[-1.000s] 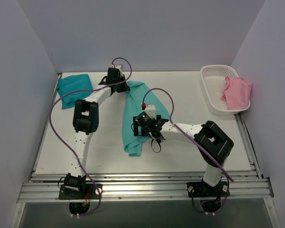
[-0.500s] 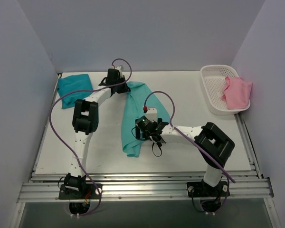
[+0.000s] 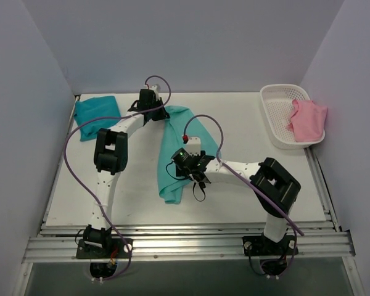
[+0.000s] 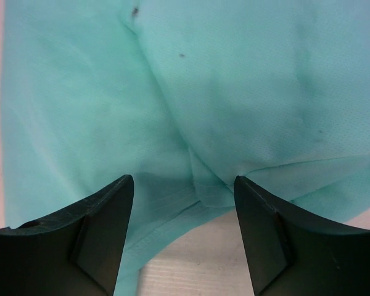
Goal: Fold and stack the t-shirts
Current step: Flatten the tshirt out
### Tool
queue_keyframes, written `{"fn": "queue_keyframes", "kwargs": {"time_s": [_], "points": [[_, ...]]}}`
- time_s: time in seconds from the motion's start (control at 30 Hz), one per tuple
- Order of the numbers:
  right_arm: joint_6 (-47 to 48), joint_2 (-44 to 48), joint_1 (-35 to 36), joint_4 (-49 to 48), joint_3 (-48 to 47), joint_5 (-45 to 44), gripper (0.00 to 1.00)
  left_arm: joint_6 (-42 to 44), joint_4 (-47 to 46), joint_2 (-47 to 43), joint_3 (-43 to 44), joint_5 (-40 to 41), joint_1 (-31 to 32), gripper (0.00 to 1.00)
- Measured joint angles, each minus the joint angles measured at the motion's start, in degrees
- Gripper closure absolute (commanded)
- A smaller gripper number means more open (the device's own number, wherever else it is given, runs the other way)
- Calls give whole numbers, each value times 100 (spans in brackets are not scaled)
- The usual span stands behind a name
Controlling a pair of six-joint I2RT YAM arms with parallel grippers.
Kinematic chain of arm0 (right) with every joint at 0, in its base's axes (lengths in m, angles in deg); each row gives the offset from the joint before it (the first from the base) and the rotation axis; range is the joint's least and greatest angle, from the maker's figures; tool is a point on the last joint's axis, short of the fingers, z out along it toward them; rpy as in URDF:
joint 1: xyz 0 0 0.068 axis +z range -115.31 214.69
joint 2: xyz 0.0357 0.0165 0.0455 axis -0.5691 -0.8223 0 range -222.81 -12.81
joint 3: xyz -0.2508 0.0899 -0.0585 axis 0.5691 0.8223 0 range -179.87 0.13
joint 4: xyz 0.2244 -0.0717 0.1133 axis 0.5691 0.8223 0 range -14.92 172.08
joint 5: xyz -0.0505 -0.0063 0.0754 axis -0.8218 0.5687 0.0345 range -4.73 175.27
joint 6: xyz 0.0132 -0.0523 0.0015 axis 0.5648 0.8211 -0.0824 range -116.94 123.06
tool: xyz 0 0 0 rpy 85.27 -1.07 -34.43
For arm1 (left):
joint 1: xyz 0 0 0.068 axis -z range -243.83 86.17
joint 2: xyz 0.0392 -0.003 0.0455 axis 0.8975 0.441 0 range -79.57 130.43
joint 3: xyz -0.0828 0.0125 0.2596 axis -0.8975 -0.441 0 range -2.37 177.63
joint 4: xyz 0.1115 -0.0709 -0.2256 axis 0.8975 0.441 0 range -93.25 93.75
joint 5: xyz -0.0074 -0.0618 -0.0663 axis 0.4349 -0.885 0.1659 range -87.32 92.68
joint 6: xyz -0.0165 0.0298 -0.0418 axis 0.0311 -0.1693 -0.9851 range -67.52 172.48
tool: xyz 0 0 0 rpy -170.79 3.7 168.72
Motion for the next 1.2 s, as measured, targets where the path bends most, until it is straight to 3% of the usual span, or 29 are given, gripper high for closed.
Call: {"fn": "queue_keyframes", "kwargs": {"time_s": [0.17, 1.0, 1.2], "points": [[9, 0, 125, 120, -319, -83, 46, -2, -2, 0, 0, -9, 0, 98], [-33, -289, -166, -68, 55, -13, 54, -20, -72, -11, -83, -50, -15, 98], [-33, -289, -297, -258, 140, -9, 63, -20, -83, -11, -85, -55, -15, 98]]}}
